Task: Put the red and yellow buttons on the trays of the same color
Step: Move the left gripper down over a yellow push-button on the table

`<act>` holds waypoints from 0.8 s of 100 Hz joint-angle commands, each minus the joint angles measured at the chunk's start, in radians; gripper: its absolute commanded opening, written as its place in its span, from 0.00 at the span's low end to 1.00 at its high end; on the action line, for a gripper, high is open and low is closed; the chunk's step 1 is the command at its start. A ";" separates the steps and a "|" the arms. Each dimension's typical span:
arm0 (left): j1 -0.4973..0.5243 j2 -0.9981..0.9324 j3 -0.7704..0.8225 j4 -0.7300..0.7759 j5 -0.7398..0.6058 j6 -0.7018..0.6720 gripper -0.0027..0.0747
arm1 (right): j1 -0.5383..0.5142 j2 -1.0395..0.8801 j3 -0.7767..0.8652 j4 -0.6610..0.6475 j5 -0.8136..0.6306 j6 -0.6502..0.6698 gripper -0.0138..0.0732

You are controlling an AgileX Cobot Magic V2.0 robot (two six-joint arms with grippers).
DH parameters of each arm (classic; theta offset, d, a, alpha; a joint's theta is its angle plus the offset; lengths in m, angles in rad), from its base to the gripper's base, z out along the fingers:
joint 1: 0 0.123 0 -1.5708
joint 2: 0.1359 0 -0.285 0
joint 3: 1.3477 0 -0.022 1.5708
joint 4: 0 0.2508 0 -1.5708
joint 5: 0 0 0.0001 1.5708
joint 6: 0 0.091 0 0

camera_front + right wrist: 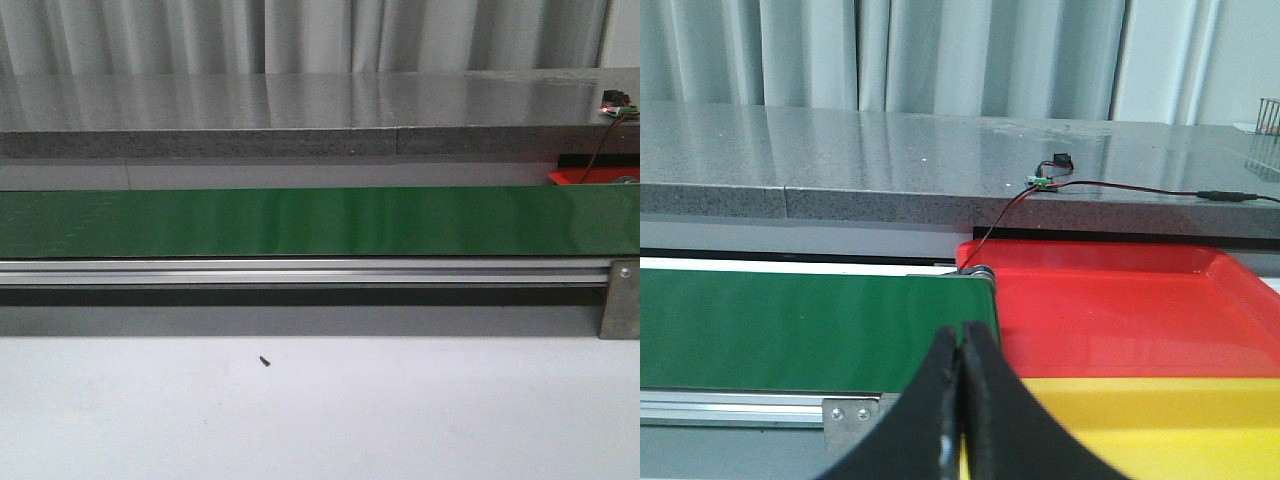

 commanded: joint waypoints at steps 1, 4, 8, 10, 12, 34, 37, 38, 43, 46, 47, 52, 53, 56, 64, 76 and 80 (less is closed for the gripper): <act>-0.009 -0.034 0.041 -0.003 -0.079 -0.012 0.01 | 0.000 -0.019 -0.017 0.004 -0.084 -0.004 0.08; -0.009 -0.034 0.041 -0.003 -0.079 -0.012 0.01 | 0.000 -0.019 -0.017 0.004 -0.084 -0.004 0.08; -0.009 -0.034 0.041 -0.003 -0.079 -0.012 0.01 | 0.000 -0.019 -0.017 0.004 -0.084 -0.004 0.08; -0.009 -0.034 0.041 -0.003 -0.079 -0.012 0.01 | 0.000 -0.019 -0.017 0.004 -0.084 -0.004 0.08; -0.009 -0.034 0.041 -0.003 -0.079 -0.012 0.01 | 0.000 -0.019 -0.017 0.004 -0.084 -0.004 0.08; -0.009 -0.034 0.041 -0.003 -0.079 -0.012 0.01 | 0.000 -0.019 -0.017 0.004 -0.084 -0.004 0.08; -0.009 -0.034 0.041 -0.003 -0.079 -0.012 0.01 | 0.000 -0.019 -0.017 0.004 -0.084 -0.004 0.08; -0.009 -0.034 0.041 -0.003 -0.079 -0.012 0.01 | 0.000 -0.019 -0.017 0.004 -0.084 -0.004 0.08; -0.009 -0.034 0.041 -0.003 -0.079 -0.012 0.01 | 0.000 -0.019 -0.017 0.004 -0.084 -0.004 0.08; -0.009 -0.034 0.041 -0.003 -0.079 -0.012 0.01 | 0.000 -0.019 -0.017 0.004 -0.084 -0.004 0.08; -0.009 -0.034 0.041 -0.003 -0.079 -0.012 0.01 | 0.000 -0.019 -0.017 0.004 -0.084 -0.004 0.08; -0.009 -0.034 0.041 -0.003 -0.079 -0.012 0.01 | 0.000 -0.019 -0.017 0.004 -0.084 -0.004 0.08; -0.009 -0.034 0.041 -0.003 -0.079 -0.012 0.01 | 0.000 -0.019 -0.017 0.004 -0.084 -0.004 0.08; -0.009 -0.034 0.041 -0.003 -0.079 -0.012 0.01 | 0.000 -0.019 -0.017 0.004 -0.084 -0.004 0.08; -0.009 -0.034 0.041 -0.003 -0.079 -0.012 0.01 | 0.000 -0.019 -0.017 0.004 -0.084 -0.004 0.08; -0.009 -0.034 0.041 -0.003 -0.092 -0.012 0.01 | 0.000 -0.019 -0.017 0.004 -0.084 -0.004 0.08; -0.009 -0.034 0.041 -0.003 -0.117 -0.012 0.01 | 0.000 -0.019 -0.017 0.004 -0.084 -0.004 0.08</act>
